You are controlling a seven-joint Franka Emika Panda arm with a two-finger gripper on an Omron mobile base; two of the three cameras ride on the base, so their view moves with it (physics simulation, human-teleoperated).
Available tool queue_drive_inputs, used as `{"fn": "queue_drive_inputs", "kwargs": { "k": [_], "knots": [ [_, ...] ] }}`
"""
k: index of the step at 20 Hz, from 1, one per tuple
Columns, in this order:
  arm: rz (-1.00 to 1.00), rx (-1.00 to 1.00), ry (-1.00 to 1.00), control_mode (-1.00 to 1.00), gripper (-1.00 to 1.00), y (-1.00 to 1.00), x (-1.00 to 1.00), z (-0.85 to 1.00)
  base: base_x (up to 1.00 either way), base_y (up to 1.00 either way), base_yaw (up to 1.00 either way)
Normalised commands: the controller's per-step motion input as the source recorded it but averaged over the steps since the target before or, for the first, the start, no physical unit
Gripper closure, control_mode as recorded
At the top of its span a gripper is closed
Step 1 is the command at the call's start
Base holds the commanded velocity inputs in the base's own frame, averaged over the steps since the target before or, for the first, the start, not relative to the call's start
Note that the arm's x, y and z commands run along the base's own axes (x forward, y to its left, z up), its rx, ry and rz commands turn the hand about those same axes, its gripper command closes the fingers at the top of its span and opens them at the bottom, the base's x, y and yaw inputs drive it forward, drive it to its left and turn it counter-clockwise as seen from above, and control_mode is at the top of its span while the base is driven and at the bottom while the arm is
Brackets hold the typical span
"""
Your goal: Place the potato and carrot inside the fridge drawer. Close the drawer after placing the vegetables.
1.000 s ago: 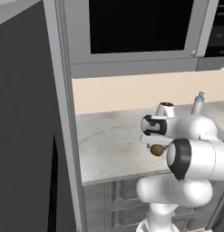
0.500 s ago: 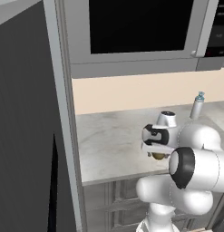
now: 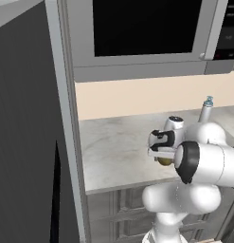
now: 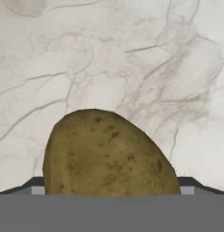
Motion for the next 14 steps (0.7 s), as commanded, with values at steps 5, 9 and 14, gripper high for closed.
{"fn": "queue_drive_inputs", "kwargs": {
  "k": [5, 9, 14],
  "knots": [
    [0.0, 0.0, -0.05, -1.0, 1.0, 0.0, -0.03, -0.06, 0.0, 0.0, 0.0],
    [0.0, -0.07, -0.19, -1.0, 1.0, 0.41, -0.29, 0.49, 0.0, 0.0, 0.0],
    [0.02, -0.1, -0.27, -1.0, 1.0, 0.58, -0.22, 1.0, 0.0, 0.0, 0.0]
  ]
}}
